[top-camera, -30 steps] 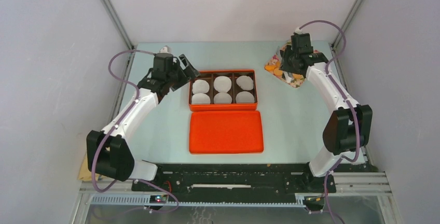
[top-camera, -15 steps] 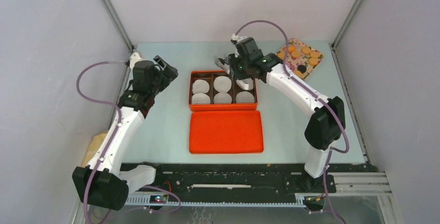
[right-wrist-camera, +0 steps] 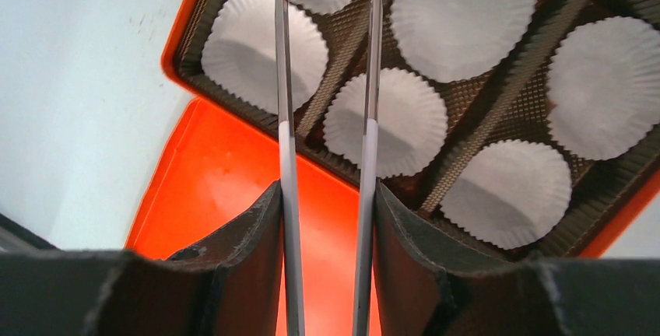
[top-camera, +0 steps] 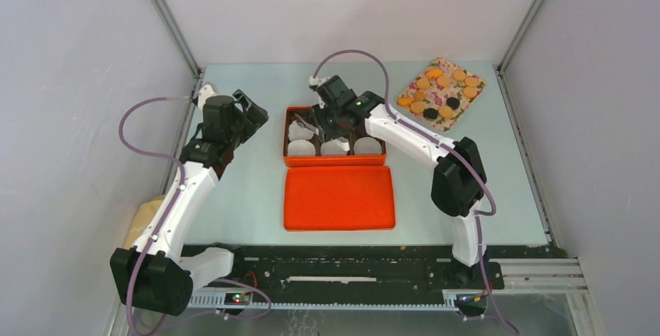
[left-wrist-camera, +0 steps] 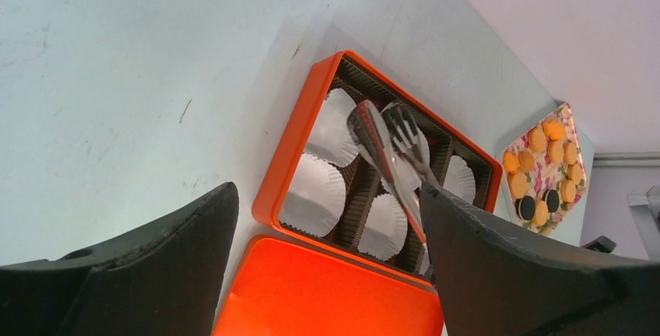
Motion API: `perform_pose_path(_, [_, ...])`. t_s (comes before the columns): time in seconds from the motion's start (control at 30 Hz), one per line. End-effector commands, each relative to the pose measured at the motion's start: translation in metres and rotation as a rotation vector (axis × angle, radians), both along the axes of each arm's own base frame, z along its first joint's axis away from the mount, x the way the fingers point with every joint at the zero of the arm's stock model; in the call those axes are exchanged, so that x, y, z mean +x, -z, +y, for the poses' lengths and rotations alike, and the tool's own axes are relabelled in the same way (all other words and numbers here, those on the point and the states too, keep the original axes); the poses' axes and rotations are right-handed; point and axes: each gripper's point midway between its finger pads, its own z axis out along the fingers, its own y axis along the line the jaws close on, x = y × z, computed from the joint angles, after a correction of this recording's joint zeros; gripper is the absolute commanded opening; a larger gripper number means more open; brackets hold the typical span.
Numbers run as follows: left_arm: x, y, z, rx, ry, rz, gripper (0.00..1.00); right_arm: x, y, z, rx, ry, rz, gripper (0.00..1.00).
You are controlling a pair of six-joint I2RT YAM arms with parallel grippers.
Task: Pack the cookies
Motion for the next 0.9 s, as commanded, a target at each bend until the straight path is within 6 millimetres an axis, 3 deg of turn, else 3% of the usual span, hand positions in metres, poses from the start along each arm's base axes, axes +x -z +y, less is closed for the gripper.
perform_pose_path(0.0, [0.000,0.002,-0.003,-0.012,0.016,-0.017,0.90,-0.008,-0.024,0.024,0.036,-0.060,-0.060,0.20])
perform_pose_path(0.33, [0.000,0.009,-0.006,-0.014,0.039,-0.009,0.90,-0.004,-0.004,0.032,-0.004,-0.051,-0.051,0.26])
perform_pose_path(0.67, [0.002,0.009,-0.010,-0.014,0.064,-0.011,0.90,0.011,-0.008,0.026,-0.033,-0.018,-0.101,0.31])
perform_pose_path(0.77, [0.002,0.011,-0.011,-0.014,0.073,-0.008,0.90,0.011,-0.010,0.027,-0.030,-0.023,-0.107,0.52])
perform_pose_path(0.87, [0.003,0.011,-0.013,-0.016,0.083,-0.006,0.90,0.011,-0.012,0.027,-0.030,-0.029,-0.113,0.54])
